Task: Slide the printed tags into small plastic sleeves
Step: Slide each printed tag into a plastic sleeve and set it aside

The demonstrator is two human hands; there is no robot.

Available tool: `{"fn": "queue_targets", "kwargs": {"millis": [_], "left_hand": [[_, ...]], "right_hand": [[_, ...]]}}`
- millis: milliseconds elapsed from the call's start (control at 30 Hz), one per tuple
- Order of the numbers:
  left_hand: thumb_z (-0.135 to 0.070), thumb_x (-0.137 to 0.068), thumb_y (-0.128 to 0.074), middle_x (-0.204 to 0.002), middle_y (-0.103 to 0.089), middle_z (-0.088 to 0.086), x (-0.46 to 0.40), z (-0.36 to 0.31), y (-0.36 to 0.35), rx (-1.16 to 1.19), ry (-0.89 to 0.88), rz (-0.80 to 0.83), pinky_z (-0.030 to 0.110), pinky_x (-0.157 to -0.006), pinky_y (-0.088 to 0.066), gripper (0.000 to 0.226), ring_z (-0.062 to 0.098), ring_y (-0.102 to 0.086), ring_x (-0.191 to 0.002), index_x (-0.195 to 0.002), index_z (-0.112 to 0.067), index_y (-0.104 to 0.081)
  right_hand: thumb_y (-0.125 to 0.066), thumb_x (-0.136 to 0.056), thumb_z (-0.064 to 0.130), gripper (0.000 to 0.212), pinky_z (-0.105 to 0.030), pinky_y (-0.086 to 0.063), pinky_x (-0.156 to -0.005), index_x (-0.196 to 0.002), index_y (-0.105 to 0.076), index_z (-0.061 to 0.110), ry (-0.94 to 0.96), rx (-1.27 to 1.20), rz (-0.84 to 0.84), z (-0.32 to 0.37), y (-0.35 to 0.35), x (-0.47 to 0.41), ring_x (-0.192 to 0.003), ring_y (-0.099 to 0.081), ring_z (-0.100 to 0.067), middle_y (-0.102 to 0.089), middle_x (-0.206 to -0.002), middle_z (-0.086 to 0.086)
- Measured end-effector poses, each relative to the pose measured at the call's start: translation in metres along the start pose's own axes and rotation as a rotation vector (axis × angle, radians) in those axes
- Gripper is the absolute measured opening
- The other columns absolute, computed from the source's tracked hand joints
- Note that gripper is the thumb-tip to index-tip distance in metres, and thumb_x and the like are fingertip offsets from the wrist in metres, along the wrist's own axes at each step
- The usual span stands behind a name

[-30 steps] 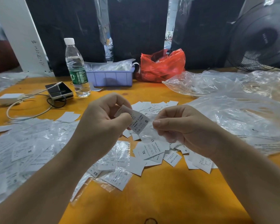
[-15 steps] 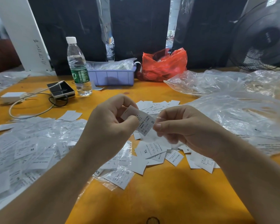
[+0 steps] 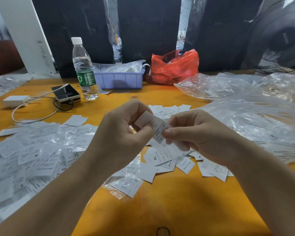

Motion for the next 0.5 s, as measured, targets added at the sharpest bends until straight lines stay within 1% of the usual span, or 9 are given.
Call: {"fn": "queue_targets", "kwargs": {"millis": [67, 133, 200, 300, 367, 500], "left_hand": [[-0.022, -0.078, -0.058, -0.082, -0.067, -0.011, 0.0003, -0.0004, -0.0003, 0.008, -0.017, 0.012, 0.044, -0.052, -0.051, 0.011, 0.027, -0.062, -0.069, -0.085, -0.03, -0.06], [-0.021, -0.079, -0.059, -0.082, -0.067, -0.011, 0.0007, -0.0005, -0.0005, 0.017, -0.026, 0.03, 0.045, -0.053, -0.05, 0.011, 0.025, -0.061, -0.067, -0.085, -0.03, -0.062], [-0.022, -0.08, -0.059, -0.083, -0.067, -0.011, 0.0008, -0.0002, -0.001, 0.017, -0.023, 0.041, 0.044, -0.053, -0.051, 0.011, 0.024, -0.06, -0.068, -0.086, -0.031, -0.062], [-0.029, -0.081, -0.058, -0.086, -0.068, -0.013, -0.0003, 0.0011, -0.0009, 0.039, 0.013, 0.025, 0.04, -0.051, -0.053, 0.012, 0.017, -0.063, -0.073, -0.092, -0.034, -0.059], [-0.033, -0.083, -0.058, -0.085, -0.067, -0.014, -0.0014, 0.0026, 0.0005, 0.053, 0.025, -0.013, 0.035, -0.051, -0.055, 0.013, 0.011, -0.064, -0.077, -0.095, -0.036, -0.057], [-0.034, -0.085, -0.057, -0.087, -0.066, -0.017, -0.0013, 0.0037, 0.0009, 0.034, 0.016, -0.052, 0.029, -0.051, -0.055, 0.011, 0.007, -0.063, -0.078, -0.096, -0.036, -0.06]], "right_hand": [[-0.068, -0.079, 0.014, 0.01, -0.016, -0.035, -0.047, -0.07, -0.072, 0.013, 0.01, 0.027, 0.0, 0.0006, -0.0004, 0.0003, -0.049, -0.044, -0.007, -0.063, -0.066, -0.006], [-0.065, -0.085, 0.005, 0.016, -0.016, -0.035, -0.047, -0.071, -0.071, 0.011, 0.018, 0.054, -0.008, 0.0005, -0.0007, 0.0003, -0.049, -0.044, -0.006, -0.062, -0.065, -0.005], [-0.063, -0.087, 0.001, 0.017, -0.017, -0.035, -0.048, -0.073, -0.07, 0.008, 0.016, 0.075, -0.019, 0.0003, -0.0015, 0.0001, -0.049, -0.044, -0.006, -0.062, -0.067, -0.007], [-0.063, -0.087, 0.002, 0.017, -0.017, -0.035, -0.049, -0.073, -0.07, 0.008, 0.015, 0.083, -0.048, 0.0003, -0.0019, -0.0006, -0.049, -0.044, -0.006, -0.063, -0.071, -0.011], [-0.063, -0.087, 0.003, 0.02, -0.016, -0.035, -0.048, -0.07, -0.07, 0.011, 0.018, 0.065, -0.07, 0.0002, -0.001, -0.0004, -0.049, -0.044, -0.006, -0.064, -0.07, -0.009], [-0.064, -0.087, 0.005, 0.026, -0.017, -0.037, -0.048, -0.066, -0.072, 0.017, 0.027, 0.04, -0.095, -0.0008, 0.0002, -0.0003, -0.05, -0.045, -0.007, -0.065, -0.072, -0.01]]}}
Point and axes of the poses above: each hand's wrist, its own x-axis away from the middle knuckle, its own y-axis out of the back of the hand, z = x × y, the point moved 1 cm from there along -x, towards the middle knuckle
